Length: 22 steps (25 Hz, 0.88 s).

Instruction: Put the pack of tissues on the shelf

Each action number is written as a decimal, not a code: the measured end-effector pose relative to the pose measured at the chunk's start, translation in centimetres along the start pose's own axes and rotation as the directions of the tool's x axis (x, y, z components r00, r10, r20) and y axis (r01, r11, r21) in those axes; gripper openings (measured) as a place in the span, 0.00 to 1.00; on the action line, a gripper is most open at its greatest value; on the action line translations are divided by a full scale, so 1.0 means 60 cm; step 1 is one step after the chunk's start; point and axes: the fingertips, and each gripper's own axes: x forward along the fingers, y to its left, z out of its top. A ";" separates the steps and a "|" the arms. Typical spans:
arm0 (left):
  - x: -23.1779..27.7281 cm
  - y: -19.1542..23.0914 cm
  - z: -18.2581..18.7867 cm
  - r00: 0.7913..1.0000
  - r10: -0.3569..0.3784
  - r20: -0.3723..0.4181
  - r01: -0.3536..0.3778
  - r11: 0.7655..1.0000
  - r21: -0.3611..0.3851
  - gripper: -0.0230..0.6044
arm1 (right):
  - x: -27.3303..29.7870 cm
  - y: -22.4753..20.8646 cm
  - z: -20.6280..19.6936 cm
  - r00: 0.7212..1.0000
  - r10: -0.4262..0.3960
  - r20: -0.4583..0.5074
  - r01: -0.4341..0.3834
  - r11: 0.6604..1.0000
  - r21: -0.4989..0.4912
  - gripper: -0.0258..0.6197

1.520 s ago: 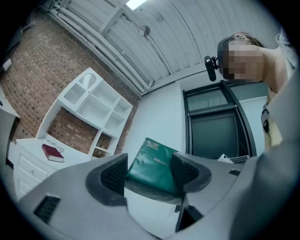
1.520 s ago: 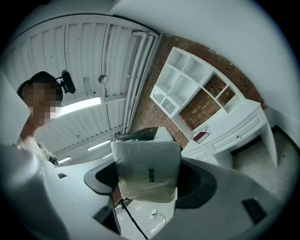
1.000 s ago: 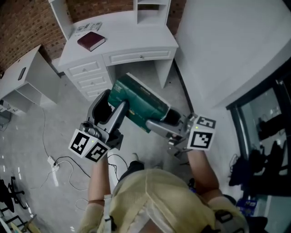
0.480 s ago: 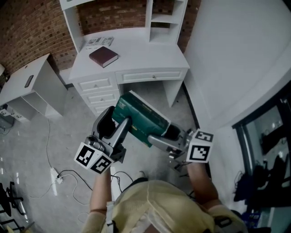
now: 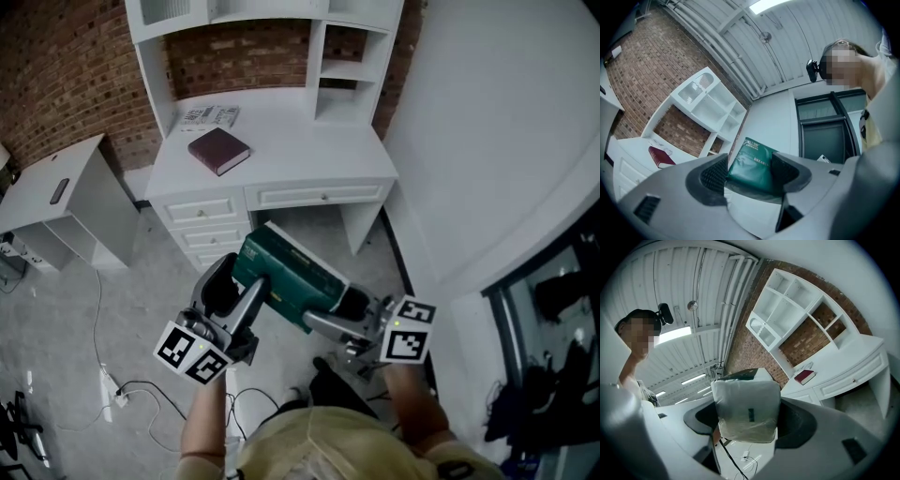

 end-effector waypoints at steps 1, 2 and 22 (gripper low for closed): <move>0.013 0.005 0.001 1.000 -0.002 0.001 0.002 1.000 0.000 0.48 | 0.000 -0.010 0.010 1.000 0.002 -0.001 -0.002 1.000 -0.012 0.56; 0.028 0.010 0.002 1.000 -0.004 0.002 0.004 1.000 0.002 0.48 | 0.001 -0.022 0.022 1.000 0.006 -0.001 -0.006 1.000 -0.025 0.56; 0.411 0.081 -0.006 0.999 -0.046 0.015 0.046 0.998 0.051 0.48 | -0.056 -0.299 0.292 0.999 0.030 0.019 -0.026 0.988 -0.155 0.56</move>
